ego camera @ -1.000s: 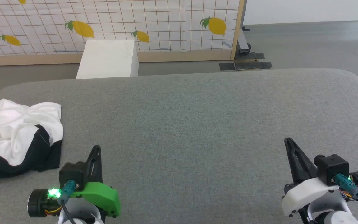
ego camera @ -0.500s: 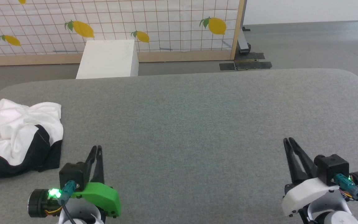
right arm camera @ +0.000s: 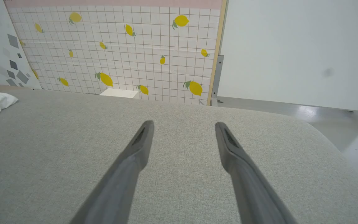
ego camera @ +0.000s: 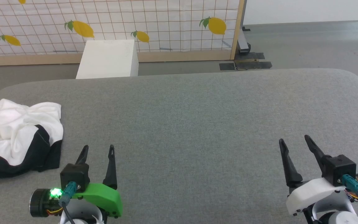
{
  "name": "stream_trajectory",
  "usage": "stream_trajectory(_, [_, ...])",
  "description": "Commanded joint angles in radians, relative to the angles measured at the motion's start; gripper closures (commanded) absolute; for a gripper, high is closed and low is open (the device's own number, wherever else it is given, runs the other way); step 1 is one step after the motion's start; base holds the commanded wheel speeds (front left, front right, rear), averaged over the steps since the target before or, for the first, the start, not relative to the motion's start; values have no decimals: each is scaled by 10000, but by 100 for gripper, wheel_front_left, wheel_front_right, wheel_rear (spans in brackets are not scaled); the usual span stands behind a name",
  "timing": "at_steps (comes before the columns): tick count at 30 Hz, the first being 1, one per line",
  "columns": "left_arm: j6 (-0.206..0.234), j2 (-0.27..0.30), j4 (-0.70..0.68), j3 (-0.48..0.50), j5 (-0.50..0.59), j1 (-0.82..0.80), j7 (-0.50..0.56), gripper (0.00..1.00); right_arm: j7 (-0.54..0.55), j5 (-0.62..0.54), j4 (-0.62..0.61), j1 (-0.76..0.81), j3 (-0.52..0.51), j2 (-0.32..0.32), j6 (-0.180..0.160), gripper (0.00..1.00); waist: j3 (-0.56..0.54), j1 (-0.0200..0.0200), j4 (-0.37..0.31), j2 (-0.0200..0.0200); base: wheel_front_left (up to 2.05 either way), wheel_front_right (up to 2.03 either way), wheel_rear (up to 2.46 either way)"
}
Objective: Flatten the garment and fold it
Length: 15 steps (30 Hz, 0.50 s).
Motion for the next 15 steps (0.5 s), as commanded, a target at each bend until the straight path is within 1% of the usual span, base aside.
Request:
stream_trajectory(1, [-85, -5, -10, -33, -36, 68, -100, 0, -114, 90, -19, 65, -77, 2, -2, 0, -2, 0, -1, 0, 0, 0, 0])
stream_trajectory(15, [-144, -12, -49, -118, -194, 138, -432, 0, -444, 288, -85, 140, -441, 6, -4, 0, 28, 0, 116, 0, 0, 0, 0])
